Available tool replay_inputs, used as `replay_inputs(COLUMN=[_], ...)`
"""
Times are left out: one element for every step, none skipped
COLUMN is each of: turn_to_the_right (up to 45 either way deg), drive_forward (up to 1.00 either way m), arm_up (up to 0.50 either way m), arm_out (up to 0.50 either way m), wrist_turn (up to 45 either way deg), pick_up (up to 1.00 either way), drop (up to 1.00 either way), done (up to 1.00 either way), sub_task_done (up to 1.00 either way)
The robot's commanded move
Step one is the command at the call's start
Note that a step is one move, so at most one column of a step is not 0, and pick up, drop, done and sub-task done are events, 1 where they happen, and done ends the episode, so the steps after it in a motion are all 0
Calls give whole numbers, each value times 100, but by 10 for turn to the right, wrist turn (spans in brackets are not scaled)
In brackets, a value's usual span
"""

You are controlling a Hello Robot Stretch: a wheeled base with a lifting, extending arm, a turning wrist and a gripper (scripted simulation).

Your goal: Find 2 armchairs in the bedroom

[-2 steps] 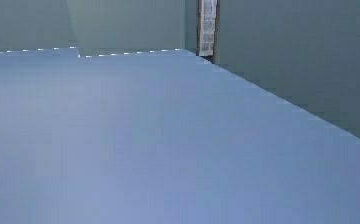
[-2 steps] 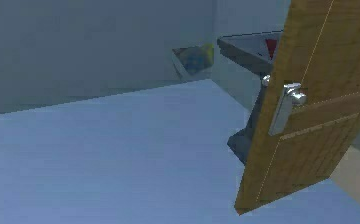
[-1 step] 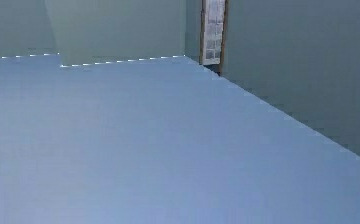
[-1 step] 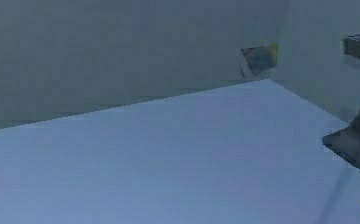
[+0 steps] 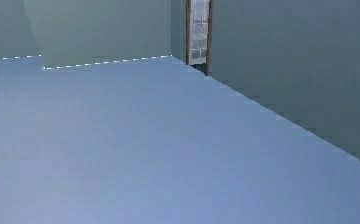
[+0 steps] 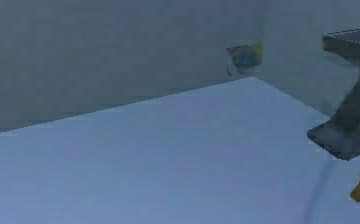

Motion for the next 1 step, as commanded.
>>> replay_inputs(turn_to_the_right=[0], drive_forward=[100], arm_up=[0], arm_out=[0], wrist_turn=[0], pick_up=[0], drop=[0], done=[0], sub_task_done=[0])
